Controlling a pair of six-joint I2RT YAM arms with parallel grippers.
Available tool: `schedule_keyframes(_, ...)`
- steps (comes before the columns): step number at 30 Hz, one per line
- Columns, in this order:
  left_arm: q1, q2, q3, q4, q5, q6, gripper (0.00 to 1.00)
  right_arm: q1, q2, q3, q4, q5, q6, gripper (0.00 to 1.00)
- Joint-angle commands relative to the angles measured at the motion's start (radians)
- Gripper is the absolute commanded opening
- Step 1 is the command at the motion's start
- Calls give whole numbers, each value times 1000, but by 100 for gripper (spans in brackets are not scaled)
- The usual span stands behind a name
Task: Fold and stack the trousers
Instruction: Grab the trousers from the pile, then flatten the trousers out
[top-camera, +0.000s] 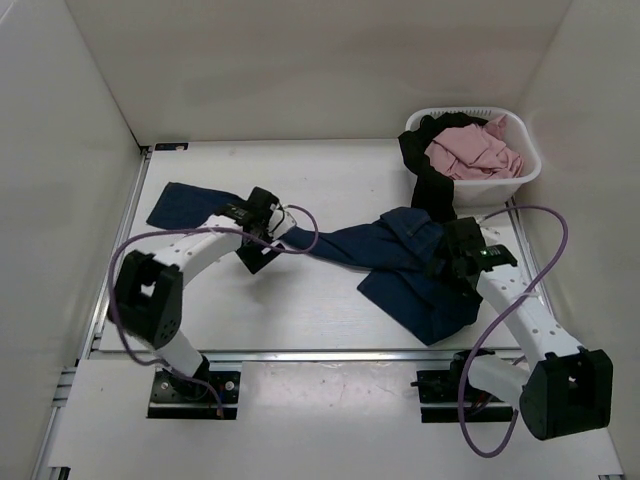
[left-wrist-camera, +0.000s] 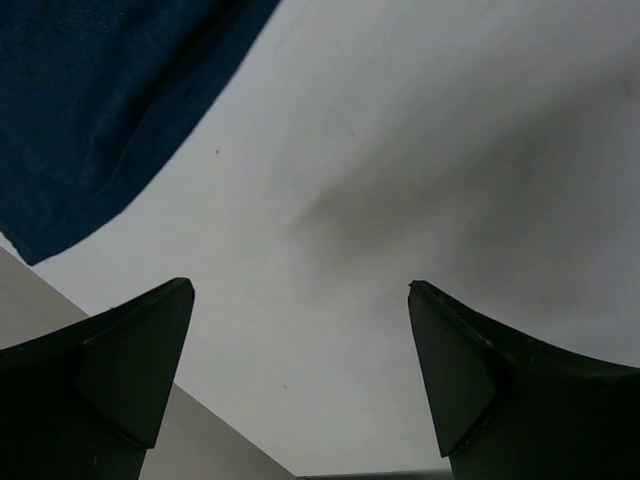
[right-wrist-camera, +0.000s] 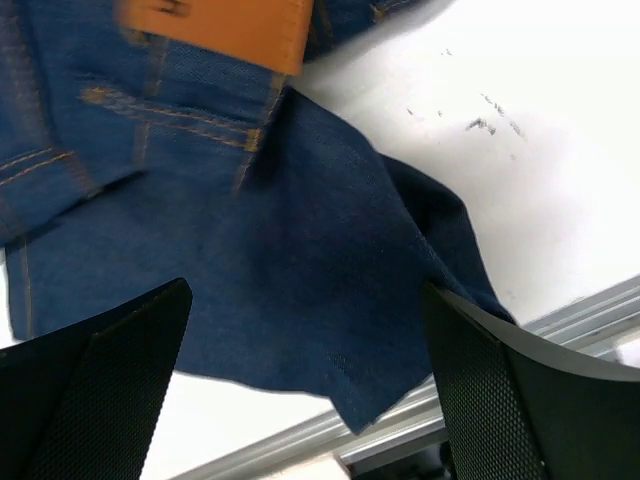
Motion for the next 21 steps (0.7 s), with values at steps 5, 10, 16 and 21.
schedule_keyframes(5,11,226,86,256,-152,27,100,-93,7,-185,165,-124,111,99)
schedule_keyframes(10,11,357,112,268,-174,27,90,-88,119,-216,232,-237,67,32)
schedule_keyframes(16,118,297,17,268,-102,5,14,195,243,-24,341,-369,-36,0)
schedule_keyframes(21,285,153,-124,259,-68,48,14,510,516,400,305,-539,-221,0)
